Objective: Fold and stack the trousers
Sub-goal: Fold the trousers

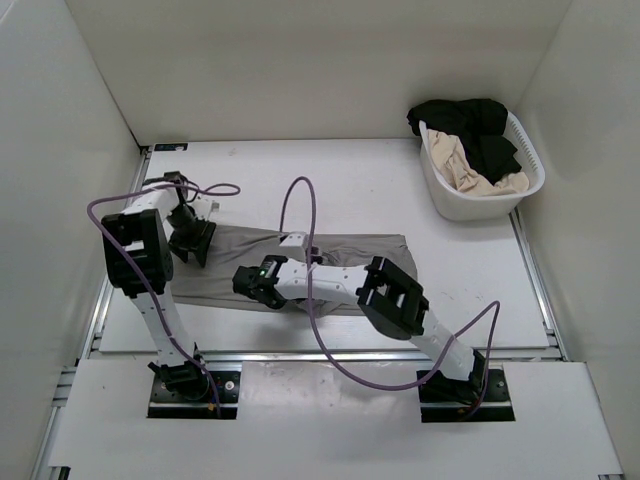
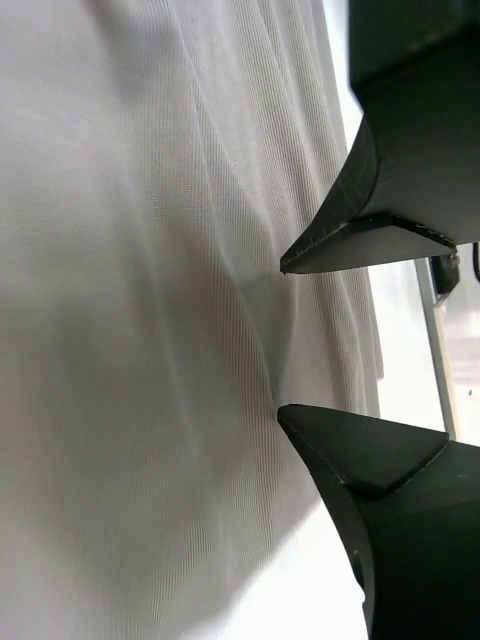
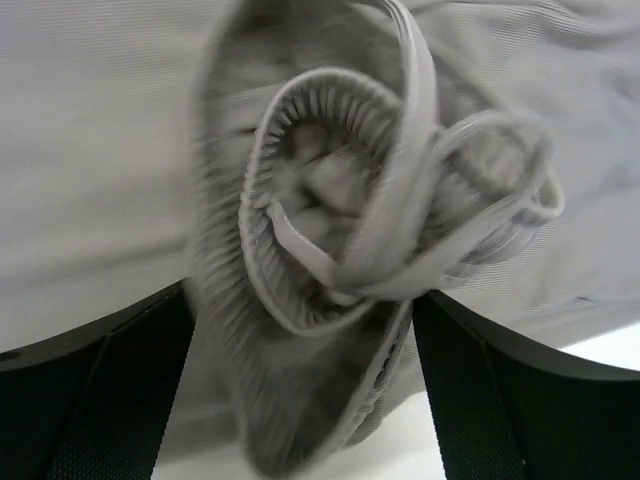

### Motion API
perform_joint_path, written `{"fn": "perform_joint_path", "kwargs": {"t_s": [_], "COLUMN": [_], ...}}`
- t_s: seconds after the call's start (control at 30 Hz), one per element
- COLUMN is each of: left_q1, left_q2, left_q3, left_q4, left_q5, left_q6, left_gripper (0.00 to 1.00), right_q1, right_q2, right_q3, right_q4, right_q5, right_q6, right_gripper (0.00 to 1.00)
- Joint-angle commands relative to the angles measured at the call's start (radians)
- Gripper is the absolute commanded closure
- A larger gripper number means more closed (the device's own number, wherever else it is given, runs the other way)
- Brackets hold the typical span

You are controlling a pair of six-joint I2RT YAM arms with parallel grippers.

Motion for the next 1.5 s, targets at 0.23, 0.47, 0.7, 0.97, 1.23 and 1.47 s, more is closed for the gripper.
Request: {"fn": "perform_joint_path", "kwargs": {"t_s": [0.23,0.47,0.7,0.97,1.23,1.47], "left_q1": [0.015,-0.066,-0.478,-0.727,-0.829,-0.839], "left_q2": [-0.148,-0.15,-0.151,0.068,0.111,0.196], "left_q3": [0.242,0.495,0.438,0.583,0.43,0.47], "left_q4": [0.007,-0.157,-0.257,-0.257,-0.201,-0.2], "left_q5": [0.051,0.265,0.312,0.394,0.27,0.311], "left_q6": [-0.046,-0.015,0.062,-0.006,-0.044,-0.053], "left_gripper": [0.29,0.28,0.17,0.0,0.0,0.56], "right_q1": [0.115,0.133,0.017,-0.56,-0.897,-0.976], "right_q2": [-0.165,-0.49,-0.973,-1.191,-1.066,-0.92], "right_q3": [0.043,-0.128,-0.578,-0.919,-1.035,-1.053], "right_q4": [-0.039,-0.001,-0.03,0.27,0.534,0.597], "right_q5": [0.097,0.117,0.088,-0.261,-0.696,-0.759], "right_q6": [-0.142,-0.191,0.018,-0.367,-0.614,-0.639], "right_gripper": [0.05,0.05,0.15,0.08,0.07,0.03]}}
